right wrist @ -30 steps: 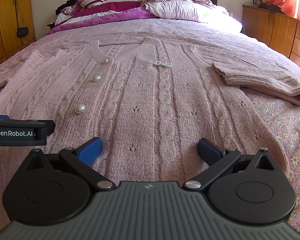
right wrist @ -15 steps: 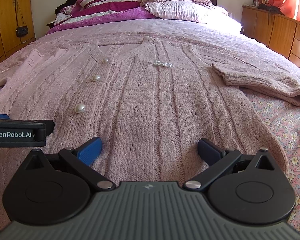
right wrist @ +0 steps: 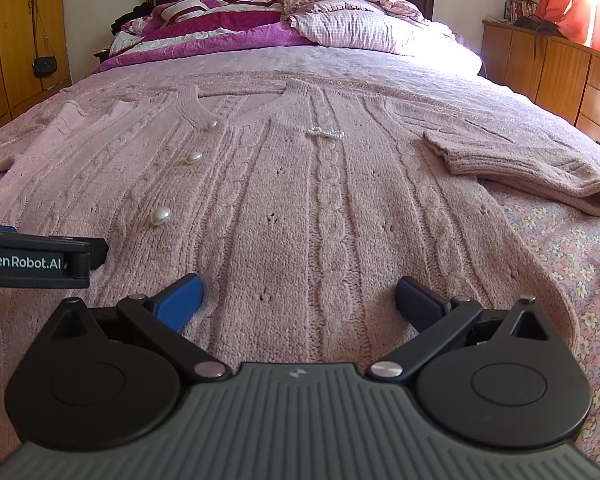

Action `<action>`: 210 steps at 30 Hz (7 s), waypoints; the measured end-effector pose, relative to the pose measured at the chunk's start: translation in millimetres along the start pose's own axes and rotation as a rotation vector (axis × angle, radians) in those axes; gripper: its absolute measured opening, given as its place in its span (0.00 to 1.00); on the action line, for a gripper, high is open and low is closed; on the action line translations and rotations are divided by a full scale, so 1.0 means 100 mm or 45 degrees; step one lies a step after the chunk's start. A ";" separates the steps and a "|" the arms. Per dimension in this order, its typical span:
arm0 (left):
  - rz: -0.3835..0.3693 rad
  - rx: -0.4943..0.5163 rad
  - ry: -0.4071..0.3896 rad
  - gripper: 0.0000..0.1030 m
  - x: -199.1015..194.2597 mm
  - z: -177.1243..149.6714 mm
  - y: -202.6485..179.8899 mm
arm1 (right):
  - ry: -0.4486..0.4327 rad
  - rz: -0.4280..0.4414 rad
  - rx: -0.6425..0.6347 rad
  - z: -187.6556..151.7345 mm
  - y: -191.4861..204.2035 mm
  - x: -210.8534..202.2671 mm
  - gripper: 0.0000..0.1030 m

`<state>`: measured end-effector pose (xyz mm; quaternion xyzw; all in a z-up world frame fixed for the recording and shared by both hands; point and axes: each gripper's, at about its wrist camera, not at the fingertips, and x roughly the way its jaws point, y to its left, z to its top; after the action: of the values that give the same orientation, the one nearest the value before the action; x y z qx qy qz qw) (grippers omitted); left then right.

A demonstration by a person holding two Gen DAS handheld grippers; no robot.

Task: Fold small clothes

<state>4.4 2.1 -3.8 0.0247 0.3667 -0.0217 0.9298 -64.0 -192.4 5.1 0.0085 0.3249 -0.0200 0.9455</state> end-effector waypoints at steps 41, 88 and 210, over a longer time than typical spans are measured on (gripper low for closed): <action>-0.056 0.048 0.041 1.00 0.01 0.06 0.04 | 0.037 -0.003 0.006 0.05 0.02 0.01 1.00; -0.087 0.097 0.110 1.00 0.08 0.19 0.08 | 0.041 -0.141 0.136 1.10 -1.70 0.76 0.20; -0.471 0.192 -0.261 0.10 0.04 1.58 -1.33 | -0.289 -0.076 0.585 0.61 -1.93 -0.20 0.92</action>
<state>106.8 -140.6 104.8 0.0240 0.2658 -0.2216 0.9379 -50.7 -386.3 65.3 0.2113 0.2037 -0.1222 0.9481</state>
